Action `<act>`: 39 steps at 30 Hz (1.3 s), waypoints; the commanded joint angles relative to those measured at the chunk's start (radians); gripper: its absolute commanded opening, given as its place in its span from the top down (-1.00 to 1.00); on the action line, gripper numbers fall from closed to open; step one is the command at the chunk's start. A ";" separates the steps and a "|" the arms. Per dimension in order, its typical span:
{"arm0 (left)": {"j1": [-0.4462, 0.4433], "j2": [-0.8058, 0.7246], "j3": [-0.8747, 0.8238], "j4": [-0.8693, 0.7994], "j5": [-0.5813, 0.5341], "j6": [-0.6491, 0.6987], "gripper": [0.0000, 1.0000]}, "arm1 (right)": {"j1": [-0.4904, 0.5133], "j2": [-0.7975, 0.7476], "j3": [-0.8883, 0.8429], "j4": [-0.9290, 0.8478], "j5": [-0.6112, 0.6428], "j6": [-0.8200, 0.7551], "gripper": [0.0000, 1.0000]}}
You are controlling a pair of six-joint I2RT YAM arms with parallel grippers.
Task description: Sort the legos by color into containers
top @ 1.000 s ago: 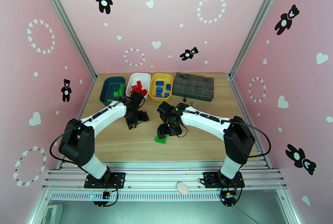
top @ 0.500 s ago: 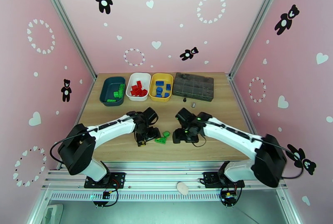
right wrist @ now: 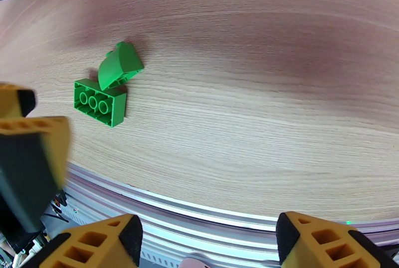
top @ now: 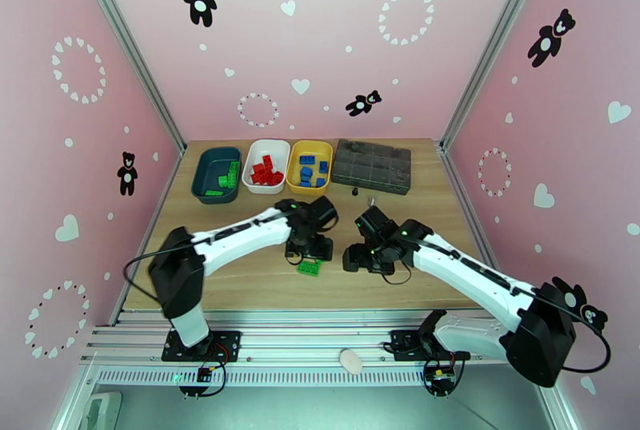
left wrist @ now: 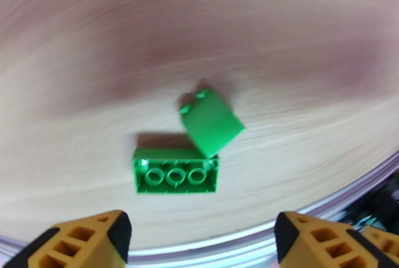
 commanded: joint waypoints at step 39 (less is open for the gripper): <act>0.089 0.240 0.254 -0.085 -0.071 0.262 0.26 | -0.075 -0.051 -0.046 0.007 -0.066 0.023 -0.47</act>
